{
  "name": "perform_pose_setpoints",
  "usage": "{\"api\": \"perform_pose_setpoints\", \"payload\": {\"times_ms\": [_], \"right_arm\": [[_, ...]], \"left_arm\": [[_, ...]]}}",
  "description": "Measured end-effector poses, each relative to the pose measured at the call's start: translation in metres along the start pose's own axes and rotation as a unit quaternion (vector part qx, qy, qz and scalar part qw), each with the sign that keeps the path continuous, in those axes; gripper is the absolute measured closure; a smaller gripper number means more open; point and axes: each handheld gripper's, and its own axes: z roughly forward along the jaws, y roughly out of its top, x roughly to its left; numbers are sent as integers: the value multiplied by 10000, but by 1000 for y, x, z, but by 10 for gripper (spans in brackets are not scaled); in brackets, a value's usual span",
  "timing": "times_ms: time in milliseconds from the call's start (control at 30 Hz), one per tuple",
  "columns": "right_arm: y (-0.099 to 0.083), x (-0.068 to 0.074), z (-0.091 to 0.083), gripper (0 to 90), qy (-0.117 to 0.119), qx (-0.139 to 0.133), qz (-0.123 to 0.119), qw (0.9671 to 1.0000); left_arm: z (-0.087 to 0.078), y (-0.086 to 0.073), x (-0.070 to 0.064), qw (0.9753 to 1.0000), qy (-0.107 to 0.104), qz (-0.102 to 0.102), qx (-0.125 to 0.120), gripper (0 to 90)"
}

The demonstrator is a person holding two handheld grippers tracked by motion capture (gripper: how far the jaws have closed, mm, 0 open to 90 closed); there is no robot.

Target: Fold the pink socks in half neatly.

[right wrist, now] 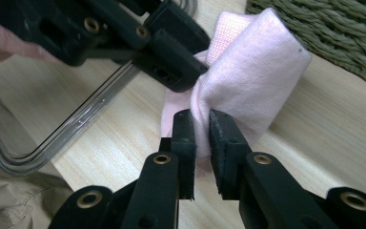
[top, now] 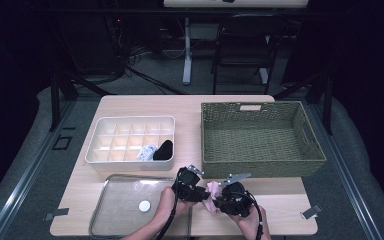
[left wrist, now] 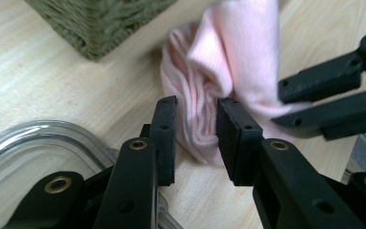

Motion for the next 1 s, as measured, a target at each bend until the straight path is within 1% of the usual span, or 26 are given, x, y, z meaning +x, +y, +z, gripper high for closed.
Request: {"api": "perform_pose_setpoints", "payload": {"times_ms": [33, 67, 133, 167, 200, 233, 300, 333, 367, 400, 433, 467, 500, 533, 567, 600, 633, 667, 700, 767, 800, 833, 867, 900, 933, 1000], "right_arm": [[0, 2, 1, 812, 24, -102, 53, 9999], [0, 2, 1, 813, -19, -43, -33, 10000], [1, 3, 0, 813, -7, -61, -70, 10000], [1, 4, -1, 814, -30, -40, -119, 9999], [1, 6, -1, 815, -60, -109, -105, 9999], [2, 6, -3, 816, -111, -81, -180, 9997], [1, 8, -6, 818, -131, -190, -147, 9996], [1, 8, -8, 818, -150, -176, -193, 9995], [1, 8, -8, 818, -171, -206, -132, 9996], [1, 8, -8, 818, -171, -206, -132, 9996], [1, 7, -7, 819, -145, -168, -185, 9996], [1, 8, -5, 818, -122, -225, -93, 9996], [2, 7, -3, 818, -103, -108, -159, 9998], [2, 6, -2, 818, -81, -68, -223, 9997], [2, 6, -1, 817, -96, -46, -193, 9998], [3, 6, 1, 816, -88, -32, -253, 9996], [3, 6, 1, 816, -88, -32, -253, 9996], [2, 7, 3, 816, -69, -80, -203, 9997], [2, 6, 4, 814, -64, -14, -228, 9997], [2, 6, 5, 813, -59, -17, -218, 9997], [2, 6, 7, 811, 0, -18, -185, 9998], [2, 6, 7, 809, -38, -41, -209, 9998], [2, 6, 8, 809, -29, -19, -213, 9998], [2, 6, 8, 809, -29, -19, -213, 9998], [2, 6, 8, 809, -8, -28, -160, 9999], [2, 6, 9, 809, -31, -47, -182, 9998]], "left_arm": [[0, 0, 0, 10000, 43, 10, 16, 708], [1, 0, 0, 10000, -14, 32, 59, 717], [3, -1, 0, 10000, -34, 24, 80, 728], [4, -1, -1, 10000, -31, 15, 65, 738], [6, -1, -1, 10000, -44, 6, 55, 743], [7, -2, -1, 10000, -57, -33, 1, 748], [8, -3, -2, 9999, -51, -73, -65, 753], [9, -3, -2, 9999, -63, -102, -89, 754], [8, -3, -1, 9999, -94, -109, -90, 754], [8, -3, -1, 9999, -94, -109, -90, 752], [8, -3, 0, 9998, -116, -141, -98, 752], [7, -3, 1, 9998, -138, -147, -85, 749], [6, -3, 2, 9997, -173, -182, -74, 742], [6, -3, 3, 9996, -173, -197, -75, 734], [4, -3, 5, 9997, -167, -193, -64, 727], [3, -2, 6, 9996, -165, -227, -76, 708], [3, -2, 6, 9996, -165, -227, -76, 699], [1, -2, 7, 9996, -168, -218, -57, 699], [0, -2, 7, 9996, -161, -224, -71, 684], [-4, -1, 8, 9997, -105, -205, -85, 672], [-6, -1, 9, 9997, -90, -202, -103, 665], [-9, -1, 9, 9995, -35, -253, -204, 659], [-11, -1, 9, 9994, -21, -249, -241, 633], [-14, -1, 9, 9992, -8, -262, -303, 633], [-16, 0, 9, 9989, -5, -282, -368, 603], [-21, 2, 7, 9985, -11, -283, -470, 585]]}}
